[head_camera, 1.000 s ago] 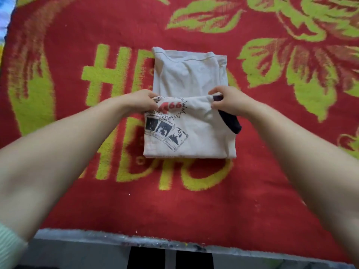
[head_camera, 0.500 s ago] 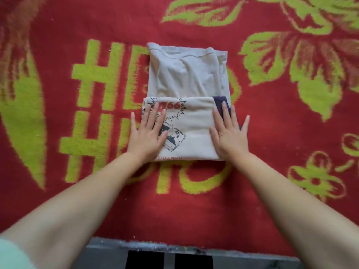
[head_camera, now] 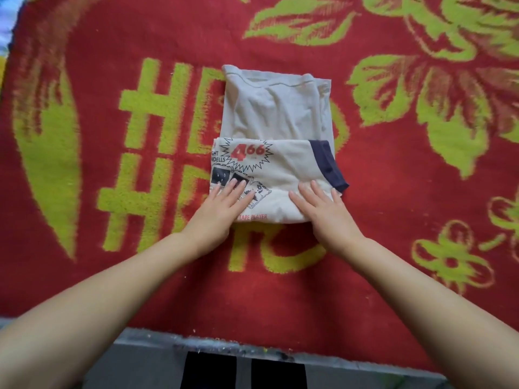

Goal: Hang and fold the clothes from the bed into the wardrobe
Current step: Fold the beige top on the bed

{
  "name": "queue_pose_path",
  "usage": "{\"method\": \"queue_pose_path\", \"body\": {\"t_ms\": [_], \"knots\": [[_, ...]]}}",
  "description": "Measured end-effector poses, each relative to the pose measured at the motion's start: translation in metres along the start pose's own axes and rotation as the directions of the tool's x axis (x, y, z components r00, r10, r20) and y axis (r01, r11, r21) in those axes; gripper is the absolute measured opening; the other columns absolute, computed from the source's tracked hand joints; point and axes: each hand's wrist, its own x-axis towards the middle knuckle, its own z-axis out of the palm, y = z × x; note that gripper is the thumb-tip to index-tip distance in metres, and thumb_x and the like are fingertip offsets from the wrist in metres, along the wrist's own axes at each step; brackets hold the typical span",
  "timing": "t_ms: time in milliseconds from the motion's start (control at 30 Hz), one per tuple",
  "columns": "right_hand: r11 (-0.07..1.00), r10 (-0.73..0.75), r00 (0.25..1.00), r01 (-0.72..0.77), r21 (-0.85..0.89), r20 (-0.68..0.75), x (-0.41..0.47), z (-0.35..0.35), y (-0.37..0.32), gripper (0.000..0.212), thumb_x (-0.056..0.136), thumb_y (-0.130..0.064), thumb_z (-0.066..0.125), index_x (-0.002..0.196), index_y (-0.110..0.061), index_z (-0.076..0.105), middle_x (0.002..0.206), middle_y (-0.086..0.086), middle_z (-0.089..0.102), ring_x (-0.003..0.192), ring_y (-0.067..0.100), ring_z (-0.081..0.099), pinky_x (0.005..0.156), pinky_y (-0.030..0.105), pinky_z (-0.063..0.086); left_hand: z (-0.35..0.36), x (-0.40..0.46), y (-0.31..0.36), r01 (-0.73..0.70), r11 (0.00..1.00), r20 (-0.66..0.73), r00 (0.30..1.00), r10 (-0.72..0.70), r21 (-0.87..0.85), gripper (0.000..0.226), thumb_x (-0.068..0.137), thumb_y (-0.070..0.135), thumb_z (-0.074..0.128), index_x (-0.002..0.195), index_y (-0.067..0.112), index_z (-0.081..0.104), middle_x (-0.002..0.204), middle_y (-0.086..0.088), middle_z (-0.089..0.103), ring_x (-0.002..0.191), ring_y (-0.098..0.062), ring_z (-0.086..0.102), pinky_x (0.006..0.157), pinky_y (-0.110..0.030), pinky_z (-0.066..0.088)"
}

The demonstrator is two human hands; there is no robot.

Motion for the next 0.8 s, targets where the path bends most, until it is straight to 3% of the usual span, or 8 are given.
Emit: {"method": "queue_pose_path", "body": {"t_ms": [67,167,267,400,533,633,700,800], "knots": [[0.997,-0.080,0.995,0.080,0.012,0.061,-0.012,-0.013,-0.007,0.069,0.086,0.003,0.036,0.150,-0.023,0.025,0.154,0.000,0.025,0.142,0.023,0.021,0.108,0.044,0.030,-0.013,-0.009,0.000,-0.045,0.999,0.190,0.981,0.044,0.002,0.087,0.080,-0.009,0.043,0.153,0.018,0.003,0.160,-0.010,-0.004,0.148,-0.026,-0.004,0.117,-0.033,-0.004],[0.901,-0.214,0.952,0.104,0.422,0.221,-0.032,-0.044,-0.014,0.054,0.089,0.001,0.046,0.136,-0.024,0.052,0.137,-0.007,0.051,0.127,0.012,0.045,0.105,0.033,0.038,-0.051,-0.025,-0.007,0.011,0.914,0.450,0.873,0.189,-0.405,0.072,0.084,0.000,0.043,0.149,0.030,0.028,0.156,0.004,0.027,0.142,-0.012,0.024,0.111,-0.018,0.019],[0.896,-0.249,0.903,0.078,0.437,0.349,-0.018,-0.100,-0.001,0.057,0.081,0.004,0.047,0.125,-0.028,0.062,0.115,-0.008,0.066,0.107,0.013,0.060,0.090,0.024,0.046,-0.101,-0.015,-0.030,0.214,0.741,0.569,0.779,0.263,-0.636,0.044,0.071,0.014,0.048,0.111,0.018,0.066,0.101,0.004,0.067,0.090,-0.012,0.058,0.082,-0.030,0.043],[0.824,0.050,0.998,-0.055,0.565,0.025,0.042,-0.151,0.036,0.053,0.082,0.003,0.048,0.124,-0.025,0.063,0.106,-0.004,0.068,0.087,0.015,0.060,0.076,0.024,0.050,-0.148,0.043,-0.087,0.335,0.580,0.432,0.901,0.032,-0.743,0.035,0.077,-0.008,0.052,0.104,0.009,0.067,0.099,-0.012,0.070,0.087,-0.017,0.061,0.081,-0.031,0.047],[0.730,0.386,0.912,-0.210,0.650,-0.139,0.107,-0.136,0.051,0.045,0.086,0.001,0.043,0.126,-0.010,0.059,0.072,-0.002,0.053,0.056,0.012,0.047,0.047,0.014,0.038,-0.139,0.106,-0.104,0.349,0.356,0.228,0.912,-0.340,-0.867,0.034,0.087,-0.007,0.049,0.116,0.006,0.062,0.092,-0.003,0.061,0.080,-0.014,0.058,0.067,-0.021,0.049],[0.727,0.518,0.825,-0.285,0.624,-0.227,0.132,-0.110,0.052,0.048,0.093,-0.009,0.043,0.141,-0.009,0.043,0.118,0.011,0.058,0.104,0.023,0.057,0.089,0.028,0.045,-0.109,0.135,-0.094,0.421,0.498,-0.023,0.746,-0.665,-0.758,0.036,0.095,0.012,0.048,0.131,0.006,0.052,0.117,-0.008,0.059,0.102,-0.021,0.058,0.085,-0.026,0.049],[0.817,0.511,0.802,-0.340,0.465,-0.310,0.140,-0.093,0.039,0.053,0.098,-0.020,0.041,0.149,-0.014,0.029,0.153,0.009,0.031,0.143,0.023,0.025,0.115,0.049,0.021,-0.092,0.137,-0.077,0.487,0.664,-0.239,0.674,-0.698,-0.567,0.049,0.097,0.025,0.041,0.145,0.014,0.036,0.146,-0.009,0.040,0.134,-0.026,0.037,0.111,-0.043,0.026],[0.949,0.299,0.868,-0.226,0.220,-0.396,0.149,-0.071,-0.008,0.056,0.101,-0.031,0.033,0.153,-0.023,0.016,0.162,0.001,0.006,0.149,0.021,-0.002,0.110,0.063,-0.005,-0.068,0.135,-0.032,0.339,0.914,-0.403,0.822,-0.402,-0.221,0.058,0.097,0.037,0.020,0.153,0.021,0.013,0.160,-0.004,0.010,0.148,-0.021,0.007,0.113,-0.057,-0.001]]}}
